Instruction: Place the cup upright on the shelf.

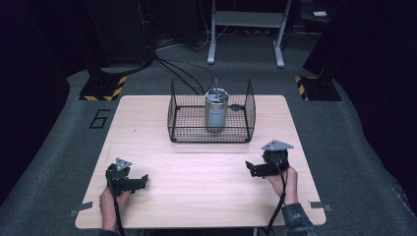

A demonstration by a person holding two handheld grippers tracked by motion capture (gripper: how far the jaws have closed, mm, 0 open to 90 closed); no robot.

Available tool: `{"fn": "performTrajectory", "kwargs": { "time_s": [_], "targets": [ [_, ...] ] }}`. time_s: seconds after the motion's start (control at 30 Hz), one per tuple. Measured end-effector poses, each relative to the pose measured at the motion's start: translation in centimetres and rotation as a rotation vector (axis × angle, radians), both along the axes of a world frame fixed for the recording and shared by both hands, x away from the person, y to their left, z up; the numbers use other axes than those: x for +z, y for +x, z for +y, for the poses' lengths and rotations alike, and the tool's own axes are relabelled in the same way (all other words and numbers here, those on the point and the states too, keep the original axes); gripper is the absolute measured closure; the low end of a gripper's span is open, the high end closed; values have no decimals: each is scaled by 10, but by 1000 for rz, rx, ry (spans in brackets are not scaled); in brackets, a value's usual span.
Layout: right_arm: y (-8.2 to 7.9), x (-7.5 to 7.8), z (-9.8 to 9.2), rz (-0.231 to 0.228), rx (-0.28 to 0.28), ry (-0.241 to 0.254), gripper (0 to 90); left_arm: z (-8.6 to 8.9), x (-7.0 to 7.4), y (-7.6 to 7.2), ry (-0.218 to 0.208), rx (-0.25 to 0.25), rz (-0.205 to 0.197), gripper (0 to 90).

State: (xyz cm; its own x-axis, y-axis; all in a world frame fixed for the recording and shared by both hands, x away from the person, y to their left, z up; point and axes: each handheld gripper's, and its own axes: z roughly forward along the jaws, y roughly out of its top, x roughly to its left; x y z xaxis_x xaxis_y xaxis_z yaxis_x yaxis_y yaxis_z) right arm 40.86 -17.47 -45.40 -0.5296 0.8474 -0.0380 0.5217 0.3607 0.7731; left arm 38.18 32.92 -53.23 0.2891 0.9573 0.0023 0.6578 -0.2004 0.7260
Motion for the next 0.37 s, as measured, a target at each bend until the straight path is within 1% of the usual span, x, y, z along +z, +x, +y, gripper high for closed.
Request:
{"fn": "performTrajectory", "kwargs": {
  "time_s": [0.07,0.1,0.13,0.17,0.27,0.33,0.37],
  "targets": [
    [-7,-19,-13,30,-32,8,0,0,0,0,0,0,0,4],
    [-10,-30,-22,50,-45,22,0,0,0,0,0,0,0,4],
    [-13,-36,-26,61,-62,34,0,0,0,0,-1,0,0,4],
    [-15,-42,-32,58,-74,34,0,0,0,0,0,0,0,4],
    [-22,-58,-47,81,-115,55,0,0,0,0,0,0,0,4],
    [-26,-63,-52,81,-125,58,0,0,0,0,0,0,0,4],
    [-27,-67,-55,77,-130,49,0,0,0,0,0,0,0,4]
  ]
}}
